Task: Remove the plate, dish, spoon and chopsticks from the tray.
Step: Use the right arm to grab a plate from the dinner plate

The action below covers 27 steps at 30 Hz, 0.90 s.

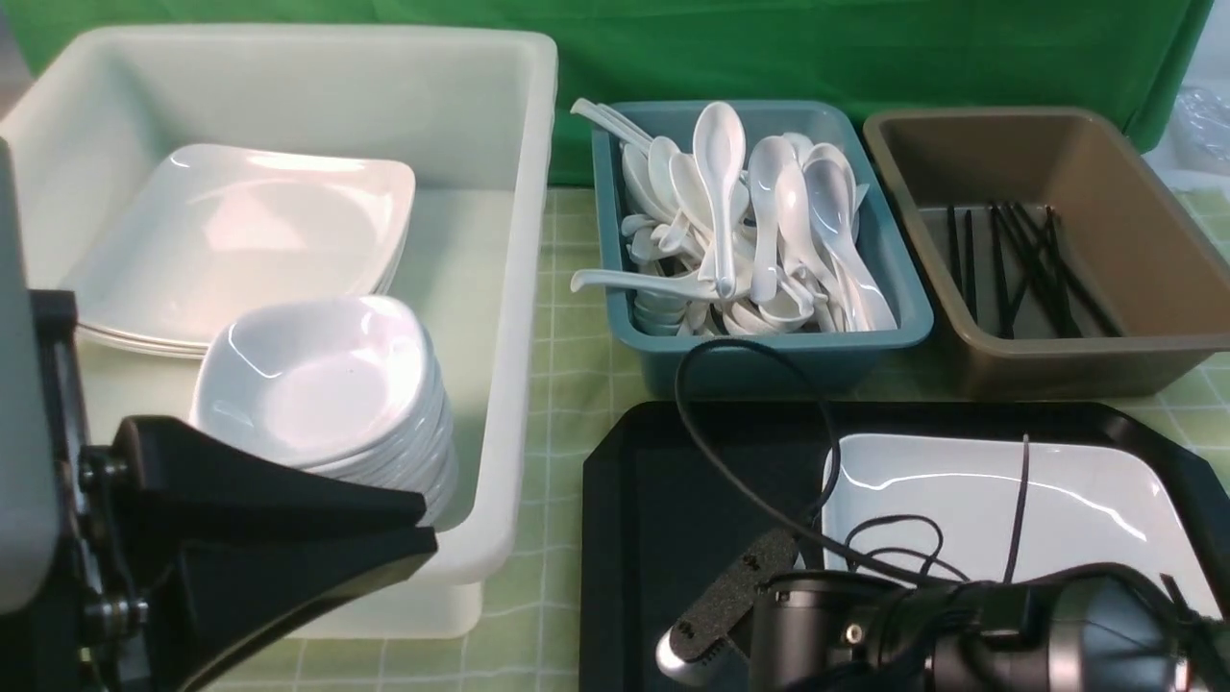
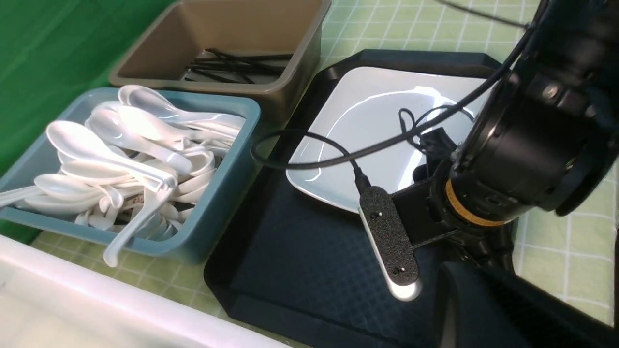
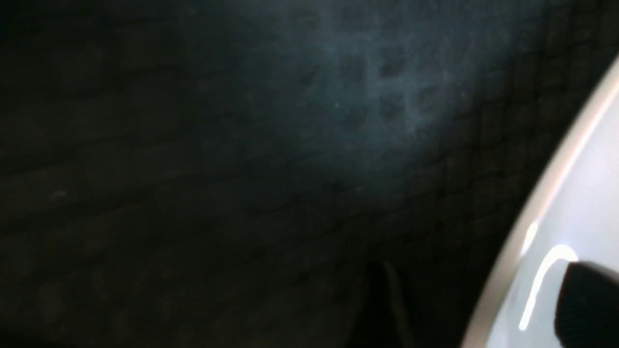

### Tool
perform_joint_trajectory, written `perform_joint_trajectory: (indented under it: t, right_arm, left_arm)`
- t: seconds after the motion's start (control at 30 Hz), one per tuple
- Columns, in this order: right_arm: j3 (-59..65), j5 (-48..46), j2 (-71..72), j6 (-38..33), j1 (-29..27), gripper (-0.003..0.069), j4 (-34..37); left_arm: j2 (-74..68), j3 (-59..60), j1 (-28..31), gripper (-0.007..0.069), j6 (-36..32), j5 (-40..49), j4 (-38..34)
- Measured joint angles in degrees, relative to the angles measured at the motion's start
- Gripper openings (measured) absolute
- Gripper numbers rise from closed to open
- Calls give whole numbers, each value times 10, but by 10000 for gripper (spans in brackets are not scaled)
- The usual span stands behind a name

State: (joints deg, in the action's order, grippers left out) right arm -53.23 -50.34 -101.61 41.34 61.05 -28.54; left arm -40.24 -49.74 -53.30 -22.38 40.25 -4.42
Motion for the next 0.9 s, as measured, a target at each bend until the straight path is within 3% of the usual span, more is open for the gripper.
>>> perform_joint_trajectory:
  t: [0.27,0.37,0.63,0.87,0.9]
  right_arm:
    - [-3,-5,-8,-6,-26,437,-5]
    - [-3,-2,-9,-22,-34,384,9]
    - [-7,-3,-9,-87,-48,247,42]
    - [-18,-41,11,-141,-49,238,68]
    - [-34,-67,37,-151,-42,193,76]
  left_arm:
    - [0,0,0,38,-3,0,2]
    - [0,0,0,38,-4,0,2]
    - [0,0,0,41,-4,0,2]
    - [0,0,0,41,-4,0,2]
    - [0,0,0,41,-4,0,2]
